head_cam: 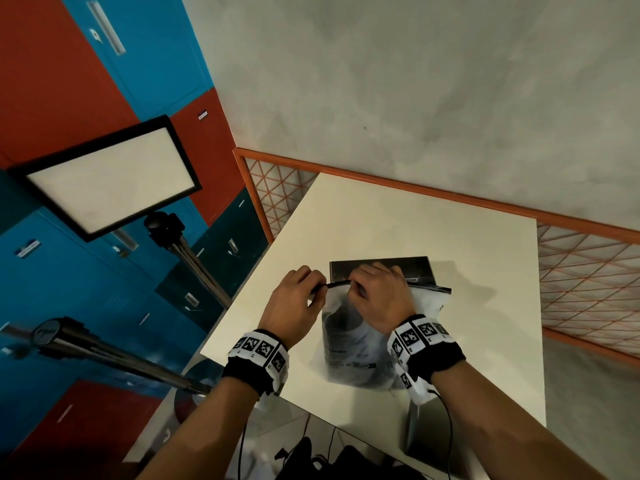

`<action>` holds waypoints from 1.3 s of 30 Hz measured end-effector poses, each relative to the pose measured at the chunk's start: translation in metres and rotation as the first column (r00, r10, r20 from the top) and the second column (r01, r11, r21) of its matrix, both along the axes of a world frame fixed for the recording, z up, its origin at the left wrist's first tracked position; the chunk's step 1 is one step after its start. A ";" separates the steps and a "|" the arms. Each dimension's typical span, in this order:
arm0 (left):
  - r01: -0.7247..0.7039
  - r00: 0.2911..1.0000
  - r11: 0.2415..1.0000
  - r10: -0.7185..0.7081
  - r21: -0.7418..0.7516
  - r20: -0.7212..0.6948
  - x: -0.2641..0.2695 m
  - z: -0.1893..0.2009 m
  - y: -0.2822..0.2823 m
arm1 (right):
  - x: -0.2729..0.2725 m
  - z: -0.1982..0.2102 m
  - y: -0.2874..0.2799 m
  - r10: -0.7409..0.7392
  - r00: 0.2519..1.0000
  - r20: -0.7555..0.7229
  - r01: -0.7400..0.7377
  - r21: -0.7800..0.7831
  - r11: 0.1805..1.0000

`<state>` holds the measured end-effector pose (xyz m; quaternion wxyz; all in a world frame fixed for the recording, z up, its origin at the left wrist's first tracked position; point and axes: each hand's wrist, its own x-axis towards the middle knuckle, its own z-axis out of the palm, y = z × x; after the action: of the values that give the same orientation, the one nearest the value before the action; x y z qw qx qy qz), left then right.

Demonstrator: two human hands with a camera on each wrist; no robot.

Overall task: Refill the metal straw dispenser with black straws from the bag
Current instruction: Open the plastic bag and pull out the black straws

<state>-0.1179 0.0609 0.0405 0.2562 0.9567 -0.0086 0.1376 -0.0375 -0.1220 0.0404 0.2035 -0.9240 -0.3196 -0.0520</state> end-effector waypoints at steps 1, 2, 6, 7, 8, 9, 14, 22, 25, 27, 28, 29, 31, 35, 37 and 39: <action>-0.002 1.000 1.000 0.002 -0.021 0.001 -0.001 0.000 0.001 | 0.000 -0.001 0.000 -0.005 1.000 0.003 0.005 0.004 1.000; -0.005 1.000 0.999 0.005 -0.037 0.004 -0.001 0.000 0.002 | 0.001 -0.001 0.000 -0.010 1.000 0.006 0.010 0.002 1.000; -0.009 1.000 0.996 0.009 -0.084 0.008 -0.003 0.002 0.004 | 0.002 -0.001 0.001 -0.024 1.000 0.007 0.024 -0.001 1.000; -0.010 1.000 0.995 0.012 -0.095 0.013 -0.004 0.002 0.005 | 0.002 -0.001 0.001 -0.024 1.000 0.004 0.024 0.002 1.000; -0.010 1.000 0.995 0.013 -0.102 0.021 -0.003 0.002 0.006 | 0.002 0.000 0.001 -0.022 1.000 0.002 0.022 0.003 1.000; -0.009 1.000 0.994 0.012 -0.105 0.027 -0.003 0.002 0.007 | 0.002 0.000 0.001 -0.020 1.000 -0.001 0.020 0.003 1.000; -0.022 0.998 0.991 0.029 -0.129 0.055 -0.003 0.001 0.010 | 0.004 -0.001 0.003 -0.020 1.000 -0.002 0.020 0.011 1.000; -0.032 0.995 0.986 0.046 -0.165 0.083 -0.004 0.001 0.009 | 0.004 -0.001 0.002 -0.009 1.000 -0.008 0.009 0.009 1.000; -0.021 0.996 0.987 0.035 -0.162 0.085 -0.004 0.002 0.008 | 0.003 -0.001 0.002 -0.007 1.000 -0.025 0.008 0.015 1.000; -0.011 0.996 0.989 0.023 -0.150 0.082 -0.004 0.003 0.008 | 0.004 0.000 0.002 0.002 1.000 -0.030 -0.002 0.015 1.000; -0.005 0.996 0.990 0.017 -0.143 0.082 -0.004 0.003 0.008 | 0.004 0.000 0.002 0.005 1.000 -0.029 -0.004 0.013 1.000; 0.000 0.997 0.990 0.012 -0.138 0.083 -0.004 0.003 0.008 | 0.004 0.000 0.002 0.005 1.000 -0.026 -0.005 0.011 1.000; -0.001 0.997 0.991 0.011 -0.130 0.082 -0.003 0.002 0.008 | 0.004 0.000 0.002 0.001 1.000 -0.018 -0.001 0.004 1.000; -0.011 0.997 0.994 0.020 -0.110 0.074 -0.002 0.002 0.007 | 0.005 0.001 0.003 0.004 0.999 -0.048 -0.004 -0.006 1.000; 0.001 0.997 0.994 0.007 -0.109 0.073 -0.003 0.003 0.007 | 0.005 0.001 0.002 0.004 0.998 -0.062 -0.004 -0.006 1.000; 0.023 0.997 0.994 -0.015 -0.110 0.072 -0.004 0.002 0.007 | 0.005 0.000 0.002 -0.005 0.998 -0.064 0.005 0.004 1.000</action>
<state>-0.1217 0.0675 0.0430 0.3098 0.9354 -0.0193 0.1692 -0.0322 -0.1201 0.0406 0.2152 -0.9255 -0.3107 -0.0235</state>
